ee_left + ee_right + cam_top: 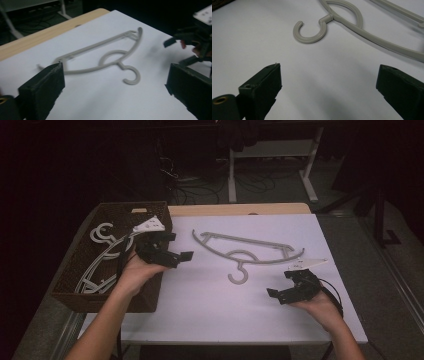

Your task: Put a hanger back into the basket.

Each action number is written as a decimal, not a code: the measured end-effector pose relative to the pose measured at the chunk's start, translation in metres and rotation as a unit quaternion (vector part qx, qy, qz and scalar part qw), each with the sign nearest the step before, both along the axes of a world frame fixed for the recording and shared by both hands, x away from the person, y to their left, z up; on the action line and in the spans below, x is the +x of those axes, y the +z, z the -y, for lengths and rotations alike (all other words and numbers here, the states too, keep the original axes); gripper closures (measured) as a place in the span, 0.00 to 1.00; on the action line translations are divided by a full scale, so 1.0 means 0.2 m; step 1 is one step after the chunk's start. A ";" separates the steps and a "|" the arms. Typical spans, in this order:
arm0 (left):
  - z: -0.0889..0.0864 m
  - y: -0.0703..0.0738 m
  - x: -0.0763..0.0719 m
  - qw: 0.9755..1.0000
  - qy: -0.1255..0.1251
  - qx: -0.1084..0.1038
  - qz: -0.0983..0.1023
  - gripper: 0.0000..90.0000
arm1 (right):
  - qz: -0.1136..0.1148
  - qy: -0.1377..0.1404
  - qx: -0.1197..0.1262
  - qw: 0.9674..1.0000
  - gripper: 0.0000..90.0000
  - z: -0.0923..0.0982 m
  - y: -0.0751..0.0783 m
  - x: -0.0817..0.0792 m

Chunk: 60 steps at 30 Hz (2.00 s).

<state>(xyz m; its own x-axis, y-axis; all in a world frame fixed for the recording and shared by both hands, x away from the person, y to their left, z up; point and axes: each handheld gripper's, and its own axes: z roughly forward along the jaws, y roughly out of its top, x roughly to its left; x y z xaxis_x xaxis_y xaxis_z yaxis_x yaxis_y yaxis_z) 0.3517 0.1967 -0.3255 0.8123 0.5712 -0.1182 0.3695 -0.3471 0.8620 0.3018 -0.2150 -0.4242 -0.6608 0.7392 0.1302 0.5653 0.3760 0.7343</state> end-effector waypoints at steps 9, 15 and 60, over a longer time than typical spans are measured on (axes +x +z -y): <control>0.14 -0.23 -0.08 0.999 -0.037 0.005 -0.015 0.00 | -0.017 -0.005 -0.010 1.000 0.24 0.01 0.04 0.18; 0.16 -0.34 -0.11 0.999 -0.045 0.013 -0.027 0.00 | -0.021 -0.011 -0.020 1.000 0.48 0.00 0.05 0.35; 0.15 -0.46 -0.08 0.998 -0.026 0.042 -0.039 0.00 | -0.082 0.160 -0.115 0.977 0.99 -0.13 -0.04 0.25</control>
<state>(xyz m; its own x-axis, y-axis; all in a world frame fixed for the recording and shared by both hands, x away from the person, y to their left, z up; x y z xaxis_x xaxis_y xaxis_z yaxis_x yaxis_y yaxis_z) 0.3358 0.1672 -0.4174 0.8314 0.5387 -0.1360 0.4142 -0.4378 0.7980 0.3513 -0.1886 -0.4330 -0.8466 0.5210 0.1082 0.4953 0.6972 0.5182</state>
